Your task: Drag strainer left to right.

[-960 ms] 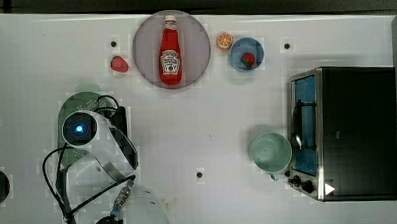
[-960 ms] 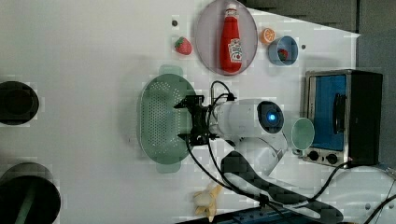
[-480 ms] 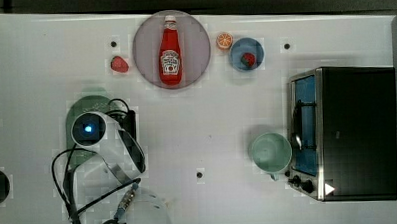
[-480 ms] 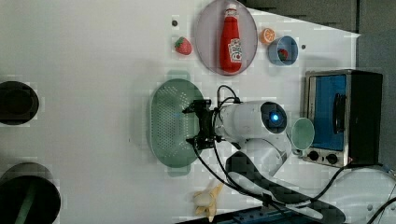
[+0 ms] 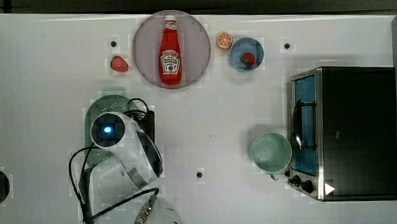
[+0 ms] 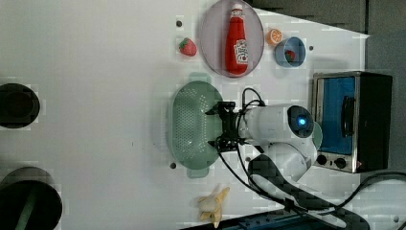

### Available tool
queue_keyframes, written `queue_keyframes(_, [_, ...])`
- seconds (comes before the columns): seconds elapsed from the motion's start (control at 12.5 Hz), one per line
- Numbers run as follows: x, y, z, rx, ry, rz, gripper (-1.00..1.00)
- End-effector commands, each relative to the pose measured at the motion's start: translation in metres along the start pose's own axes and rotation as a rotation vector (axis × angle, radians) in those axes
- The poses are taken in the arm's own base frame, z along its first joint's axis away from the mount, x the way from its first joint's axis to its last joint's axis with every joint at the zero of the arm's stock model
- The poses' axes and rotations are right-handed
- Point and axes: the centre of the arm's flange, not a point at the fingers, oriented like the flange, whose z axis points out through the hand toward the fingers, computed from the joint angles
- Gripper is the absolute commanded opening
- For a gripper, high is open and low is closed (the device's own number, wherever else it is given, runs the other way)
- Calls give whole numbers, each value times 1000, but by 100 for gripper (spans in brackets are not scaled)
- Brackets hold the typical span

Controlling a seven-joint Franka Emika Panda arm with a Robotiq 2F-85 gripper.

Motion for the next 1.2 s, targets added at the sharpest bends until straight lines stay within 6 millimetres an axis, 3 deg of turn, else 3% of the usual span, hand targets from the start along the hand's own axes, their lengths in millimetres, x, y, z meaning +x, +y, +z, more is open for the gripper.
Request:
queue_keyframes(0.08, [32,-12,-8,13,0,-18,100])
queue_keyframes(0.72, [115,-23,-14,22,51,-14,100])
queue_keyframes(1.2, [167,-29,-15,20,80,-28,100])
